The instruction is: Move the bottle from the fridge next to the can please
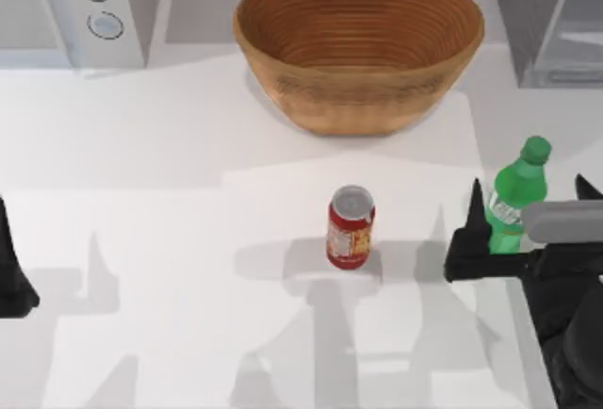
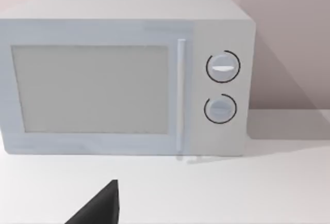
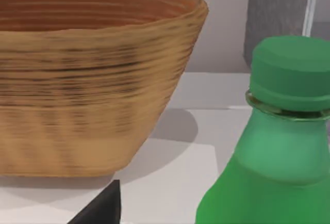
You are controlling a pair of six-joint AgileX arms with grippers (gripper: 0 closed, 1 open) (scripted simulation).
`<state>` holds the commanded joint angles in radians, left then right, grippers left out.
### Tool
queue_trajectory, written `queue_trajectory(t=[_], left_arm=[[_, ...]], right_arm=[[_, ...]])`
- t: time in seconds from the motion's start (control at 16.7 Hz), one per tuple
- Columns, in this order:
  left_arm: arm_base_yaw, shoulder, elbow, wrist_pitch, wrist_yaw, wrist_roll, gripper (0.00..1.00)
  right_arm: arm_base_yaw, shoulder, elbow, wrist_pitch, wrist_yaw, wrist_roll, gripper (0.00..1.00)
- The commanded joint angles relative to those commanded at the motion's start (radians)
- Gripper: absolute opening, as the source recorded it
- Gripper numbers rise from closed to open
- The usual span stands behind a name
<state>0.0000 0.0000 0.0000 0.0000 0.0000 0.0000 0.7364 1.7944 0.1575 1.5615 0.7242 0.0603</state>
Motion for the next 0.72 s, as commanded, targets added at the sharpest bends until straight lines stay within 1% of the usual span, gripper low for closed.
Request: queue_trajectory(t=[0.12,0.3,0.48,0.72], left_arm=[[0.000,0.000,0.000,0.000,0.000,0.000,1.00],[0.000,0.000,0.000,0.000,0.000,0.000,1.00],[0.000,0.000,0.000,0.000,0.000,0.000,1.00],[0.000,0.000,0.000,0.000,0.000,0.000,1.00]], right_arm=[[-0.010,-0.031,-0.006,-0.027,-0.018,-0.010,1.00],[-0.043,-0.158,-0.030,-0.134,-0.089,-0.041,1.00],[-0.099,-0.366,-0.065,-0.307,-0.197,-0.076,1.00],[-0.223,-0.717,-0.112,-0.611,-0.361,-0.110,1.00]])
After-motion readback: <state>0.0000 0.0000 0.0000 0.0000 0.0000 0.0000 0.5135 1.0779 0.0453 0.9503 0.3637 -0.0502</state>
